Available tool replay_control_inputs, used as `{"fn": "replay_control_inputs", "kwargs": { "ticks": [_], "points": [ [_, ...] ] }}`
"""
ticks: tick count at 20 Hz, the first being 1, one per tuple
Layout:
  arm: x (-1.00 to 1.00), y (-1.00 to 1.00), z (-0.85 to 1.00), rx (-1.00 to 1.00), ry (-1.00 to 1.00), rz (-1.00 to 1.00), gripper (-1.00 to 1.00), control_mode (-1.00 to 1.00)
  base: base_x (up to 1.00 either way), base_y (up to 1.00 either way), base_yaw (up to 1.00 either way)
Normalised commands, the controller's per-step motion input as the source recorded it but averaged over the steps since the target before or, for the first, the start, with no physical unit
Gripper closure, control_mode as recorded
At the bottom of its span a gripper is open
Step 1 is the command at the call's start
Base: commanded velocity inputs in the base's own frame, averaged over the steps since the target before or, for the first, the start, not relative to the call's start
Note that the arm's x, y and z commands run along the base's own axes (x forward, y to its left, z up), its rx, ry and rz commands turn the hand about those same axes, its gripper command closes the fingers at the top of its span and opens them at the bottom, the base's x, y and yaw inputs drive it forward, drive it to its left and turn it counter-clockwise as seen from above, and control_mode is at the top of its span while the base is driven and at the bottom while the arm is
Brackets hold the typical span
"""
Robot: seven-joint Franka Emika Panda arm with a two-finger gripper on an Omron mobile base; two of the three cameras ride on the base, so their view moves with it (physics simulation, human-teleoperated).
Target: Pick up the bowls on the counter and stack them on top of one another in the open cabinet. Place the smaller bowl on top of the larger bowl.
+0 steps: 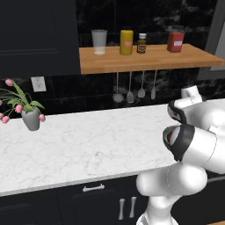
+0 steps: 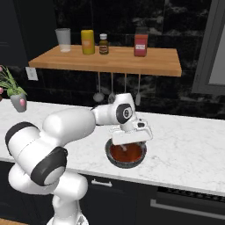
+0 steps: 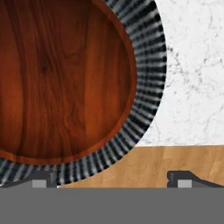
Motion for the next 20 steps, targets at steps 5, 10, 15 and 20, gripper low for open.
{"fn": "replay_control_inputs", "kwargs": {
  "ticks": [5, 10, 15, 20],
  "points": [
    [-0.58, 0.0, -0.02, 0.2, 0.0, 0.0, -1.0, -1.0, 0.0, 0.0, 0.0],
    [-0.56, -0.01, 0.32, 0.31, -0.05, -0.02, -1.0, -1.0, 0.0, 0.0, 0.0],
    [0.04, 0.0, -0.08, 0.29, -0.04, -0.14, -1.0, -1.0, 0.0, 0.0, 0.0],
    [0.34, 0.04, -0.07, 0.23, -0.03, -0.23, -1.0, -1.0, 0.0, 0.0, 0.0]
  ]
}}
